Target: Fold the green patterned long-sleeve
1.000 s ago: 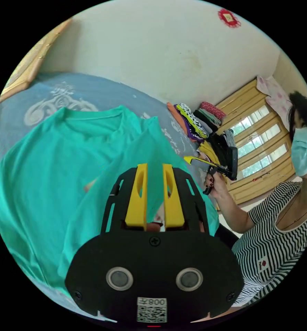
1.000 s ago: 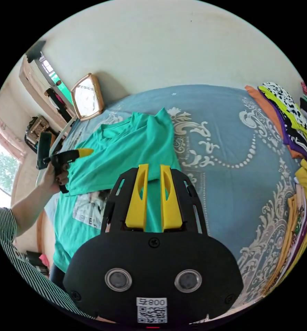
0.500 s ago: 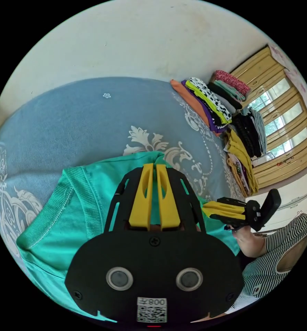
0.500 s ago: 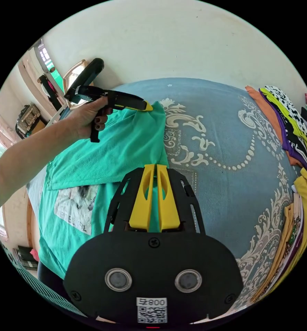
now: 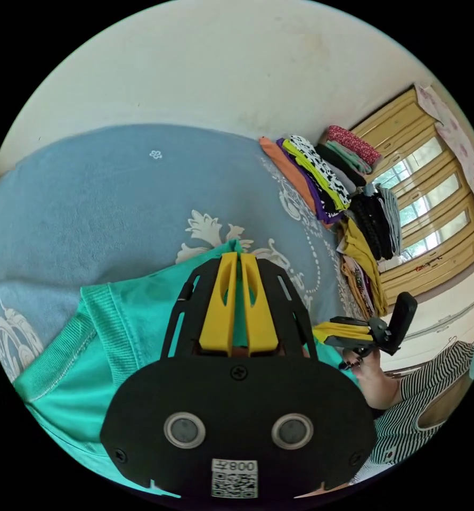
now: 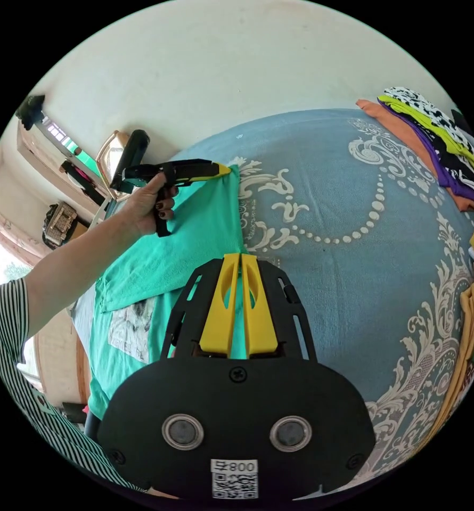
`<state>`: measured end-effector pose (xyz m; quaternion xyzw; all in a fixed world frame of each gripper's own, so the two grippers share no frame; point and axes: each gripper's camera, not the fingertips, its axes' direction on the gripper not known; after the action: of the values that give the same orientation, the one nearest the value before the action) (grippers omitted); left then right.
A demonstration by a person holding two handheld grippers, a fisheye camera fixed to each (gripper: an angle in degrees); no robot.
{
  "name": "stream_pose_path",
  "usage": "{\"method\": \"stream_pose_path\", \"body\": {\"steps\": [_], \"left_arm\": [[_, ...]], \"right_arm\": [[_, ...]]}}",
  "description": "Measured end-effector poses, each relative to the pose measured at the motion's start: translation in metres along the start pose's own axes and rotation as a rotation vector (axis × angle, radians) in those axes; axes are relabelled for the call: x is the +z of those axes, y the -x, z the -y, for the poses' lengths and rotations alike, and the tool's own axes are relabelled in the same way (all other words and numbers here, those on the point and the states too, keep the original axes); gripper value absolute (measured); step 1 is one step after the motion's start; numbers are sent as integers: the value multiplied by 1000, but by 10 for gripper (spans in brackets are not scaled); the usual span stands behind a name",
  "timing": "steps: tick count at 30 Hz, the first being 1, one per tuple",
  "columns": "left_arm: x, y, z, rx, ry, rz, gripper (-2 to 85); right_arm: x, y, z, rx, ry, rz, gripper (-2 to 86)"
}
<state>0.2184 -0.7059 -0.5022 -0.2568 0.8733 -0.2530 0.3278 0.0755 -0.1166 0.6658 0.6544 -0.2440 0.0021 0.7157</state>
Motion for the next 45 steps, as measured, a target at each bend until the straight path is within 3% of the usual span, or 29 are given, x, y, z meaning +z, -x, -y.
{"method": "stream_pose_path", "body": {"steps": [8, 12, 15, 22, 26, 30, 33, 37, 39, 45], "left_arm": [[-36, -16, 8, 41, -175, -107, 8], [-25, -29, 4, 101, -86, -55, 3], [-3, -23, 12, 62, 47, 29, 2], [-62, -31, 5, 122, -22, 61, 1], [-72, -16, -4, 101, 80, 134, 2], [-145, -8, -24, 74, -63, 103, 2], [-194, 1, -53, 78, -67, 108, 2], [-241, 29, -93, 25, -19, 186, 1], [-255, 60, -115, -28, 89, 231, 1], [-395, 90, -191, -98, -103, 223, 1]], "right_arm": [[-32, -4, -9, 39, -89, -35, 1], [-32, 16, -7, -60, -109, 45, 1], [2, 32, 0, -119, 30, -114, 1], [-1, 52, -6, -134, 7, -127, 1], [21, 60, -6, -122, 73, -145, 1], [14, 83, -3, -161, 6, -153, 1], [29, 105, 12, -231, 12, -164, 1], [72, 119, 38, -258, 68, -225, 1], [100, 119, 43, -252, 156, -240, 1], [84, 157, 19, -273, 66, -208, 1]]}}
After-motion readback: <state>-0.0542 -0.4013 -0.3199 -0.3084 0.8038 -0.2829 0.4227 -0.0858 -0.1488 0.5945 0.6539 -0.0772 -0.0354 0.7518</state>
